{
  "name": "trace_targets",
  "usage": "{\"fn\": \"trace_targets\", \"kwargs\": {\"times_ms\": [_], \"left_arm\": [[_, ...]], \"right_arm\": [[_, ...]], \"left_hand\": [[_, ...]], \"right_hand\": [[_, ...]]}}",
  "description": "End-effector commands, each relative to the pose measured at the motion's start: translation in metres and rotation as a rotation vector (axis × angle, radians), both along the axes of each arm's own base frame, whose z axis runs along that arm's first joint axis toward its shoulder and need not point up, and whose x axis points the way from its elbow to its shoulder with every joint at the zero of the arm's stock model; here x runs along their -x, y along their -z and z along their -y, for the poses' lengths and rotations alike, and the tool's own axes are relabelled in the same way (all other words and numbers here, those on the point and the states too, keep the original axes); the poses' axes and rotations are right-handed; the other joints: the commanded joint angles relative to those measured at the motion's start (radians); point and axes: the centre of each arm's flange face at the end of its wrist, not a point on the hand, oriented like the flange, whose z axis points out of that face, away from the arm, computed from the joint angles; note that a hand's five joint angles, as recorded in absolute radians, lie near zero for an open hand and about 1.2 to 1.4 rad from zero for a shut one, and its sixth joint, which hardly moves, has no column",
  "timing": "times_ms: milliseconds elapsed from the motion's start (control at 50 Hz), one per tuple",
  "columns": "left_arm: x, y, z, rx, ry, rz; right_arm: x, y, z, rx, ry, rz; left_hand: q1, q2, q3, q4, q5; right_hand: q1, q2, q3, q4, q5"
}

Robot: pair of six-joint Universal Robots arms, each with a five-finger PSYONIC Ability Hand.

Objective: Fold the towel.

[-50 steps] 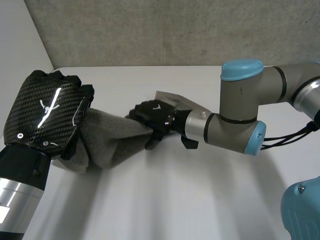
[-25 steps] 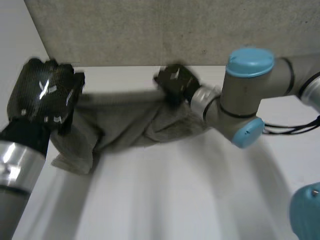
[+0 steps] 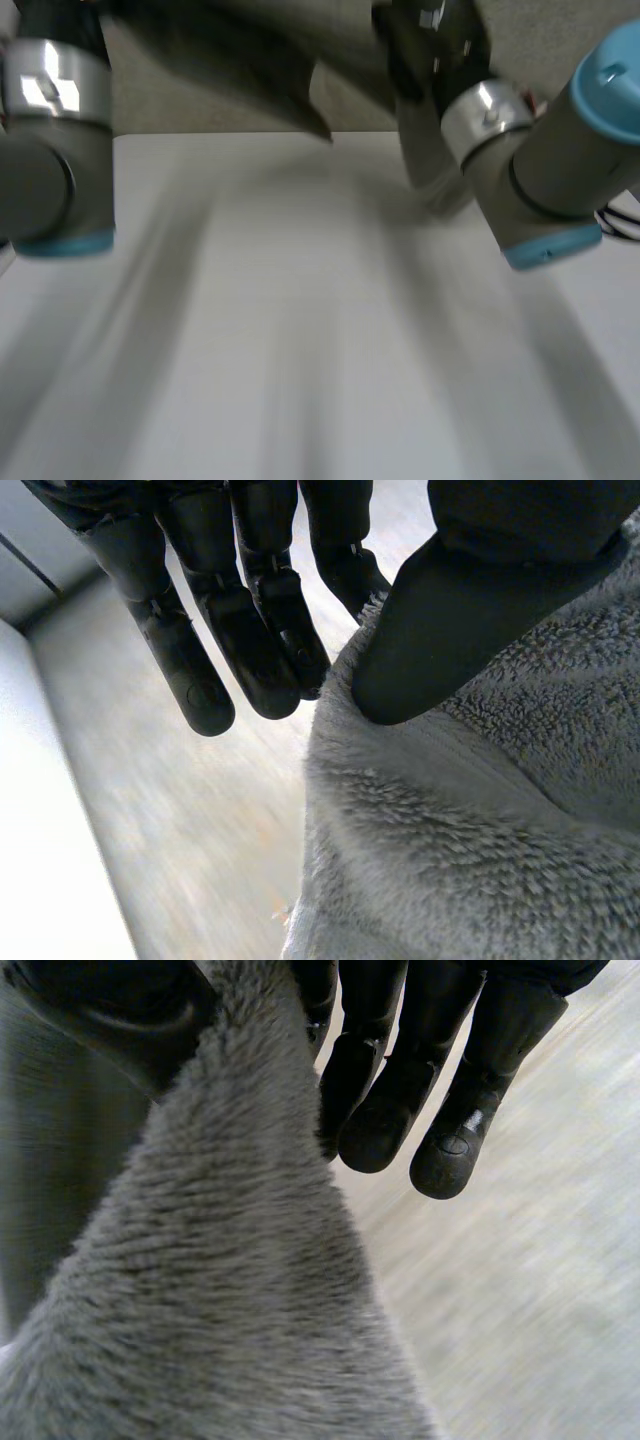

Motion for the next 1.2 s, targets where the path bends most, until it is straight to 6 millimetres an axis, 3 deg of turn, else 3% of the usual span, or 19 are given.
{"fn": "trace_targets", "kwargs": {"times_ms": [20,40,60,80,120,180,220,340,540,680,800,980,1160,1200], "left_arm": [[-0.021,0.133,-0.001,-0.374,-0.029,0.127],[-0.021,0.133,-0.001,-0.375,-0.029,0.127],[-0.025,0.149,-0.003,-0.424,-0.032,0.148],[-0.025,0.150,-0.003,-0.425,-0.032,0.148],[-0.032,0.168,-0.007,-0.483,-0.036,0.175],[-0.041,0.175,-0.007,-0.510,-0.053,0.184],[-0.046,0.174,-0.005,-0.512,-0.065,0.182],[-0.056,0.156,-0.003,-0.471,-0.093,0.152],[-0.056,0.152,-0.010,-0.466,-0.087,0.148],[-0.057,0.160,-0.018,-0.497,-0.085,0.159],[-0.056,0.160,-0.024,-0.498,-0.078,0.163],[-0.055,0.161,-0.025,-0.502,-0.075,0.165],[-0.057,0.162,-0.026,-0.507,-0.077,0.164],[-0.057,0.162,-0.026,-0.507,-0.077,0.164]], "right_arm": [[0.012,0.091,-0.020,-0.276,-0.051,-0.251],[0.014,0.112,-0.030,-0.329,-0.072,-0.315],[0.018,0.130,-0.040,-0.377,-0.095,-0.379],[0.018,0.130,-0.040,-0.378,-0.095,-0.380],[0.024,0.152,-0.060,-0.444,-0.123,-0.485],[0.028,0.157,-0.067,-0.473,-0.130,-0.515],[0.033,0.157,-0.075,-0.514,-0.132,-0.529],[0.047,0.141,-0.074,-0.571,-0.096,-0.411],[0.069,0.150,-0.055,-0.660,-0.019,-0.274],[0.086,0.153,-0.044,-0.692,0.041,-0.256],[0.094,0.162,-0.063,-0.772,0.034,-0.281],[0.100,0.176,-0.095,-0.842,-0.011,-0.288],[0.095,0.187,-0.098,-0.804,-0.036,-0.242],[0.086,0.191,-0.103,-0.782,-0.066,-0.232]], "left_hand": [[0.204,0.178,0.178,0.178,0.197],[0.204,0.178,0.178,0.178,0.197],[0.204,0.178,0.178,0.178,0.197],[0.204,0.178,0.178,0.178,0.197],[0.204,0.178,0.178,0.178,0.197],[0.204,0.178,0.178,0.178,0.197],[0.204,0.178,0.178,0.178,0.197],[0.204,0.178,0.178,0.178,0.197],[0.204,0.178,0.178,0.178,0.197],[0.204,0.178,0.178,0.178,0.197],[0.204,0.178,0.178,0.178,0.197],[0.204,0.178,0.178,0.178,0.197],[0.204,0.178,0.178,0.178,0.197],[0.204,0.178,0.178,0.178,0.197]], "right_hand": [[0.064,0.070,0.055,0.062,0.053],[0.033,0.039,0.024,0.031,0.022],[-0.051,-0.046,-0.061,-0.053,-0.063],[-0.052,-0.046,-0.062,-0.054,-0.064],[-0.233,-0.228,-0.243,-0.235,-0.245],[-0.349,-0.343,-0.358,-0.351,-0.360],[-0.827,-0.822,-0.837,-0.829,-0.839],[-1.056,-1.050,-1.065,-1.058,-1.067],[-1.100,-1.095,-1.110,-1.102,-1.112],[-1.065,-1.059,-1.074,-1.067,-1.077],[-0.922,-0.916,-0.931,-0.924,-0.933],[-0.889,-0.883,-0.898,-0.891,-0.900],[-0.877,-0.871,-0.887,-0.879,-0.889],[-0.874,-0.868,-0.884,-0.876,-0.886]]}}
